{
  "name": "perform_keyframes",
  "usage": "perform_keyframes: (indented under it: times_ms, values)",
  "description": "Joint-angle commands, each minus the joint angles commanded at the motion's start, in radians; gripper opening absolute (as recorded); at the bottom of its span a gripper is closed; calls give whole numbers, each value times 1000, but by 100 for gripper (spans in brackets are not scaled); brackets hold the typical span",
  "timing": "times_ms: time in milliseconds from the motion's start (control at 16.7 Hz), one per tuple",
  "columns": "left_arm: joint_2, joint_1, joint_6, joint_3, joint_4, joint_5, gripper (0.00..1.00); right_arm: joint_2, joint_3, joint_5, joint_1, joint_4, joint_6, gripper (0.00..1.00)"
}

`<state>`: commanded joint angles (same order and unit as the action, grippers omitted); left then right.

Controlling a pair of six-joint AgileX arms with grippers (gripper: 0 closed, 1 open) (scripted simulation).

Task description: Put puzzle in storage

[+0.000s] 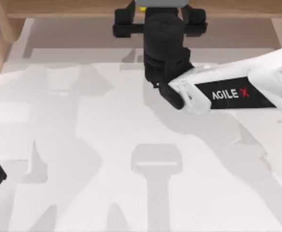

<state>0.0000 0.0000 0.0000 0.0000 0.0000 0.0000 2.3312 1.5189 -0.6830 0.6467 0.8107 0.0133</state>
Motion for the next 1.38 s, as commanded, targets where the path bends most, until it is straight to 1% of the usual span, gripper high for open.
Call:
perform_keyframes:
  times_ms: [300, 660, 1380]
  values:
    - [0, 0, 0, 0, 0, 0, 100, 98, 186, 20, -22, -84, -1, 100]
    - [0, 0, 0, 0, 0, 0, 100, 123, 213, 24, -26, -96, -1, 100]
    - [0, 0, 0, 0, 0, 0, 100, 123, 213, 24, -26, -96, -1, 10]
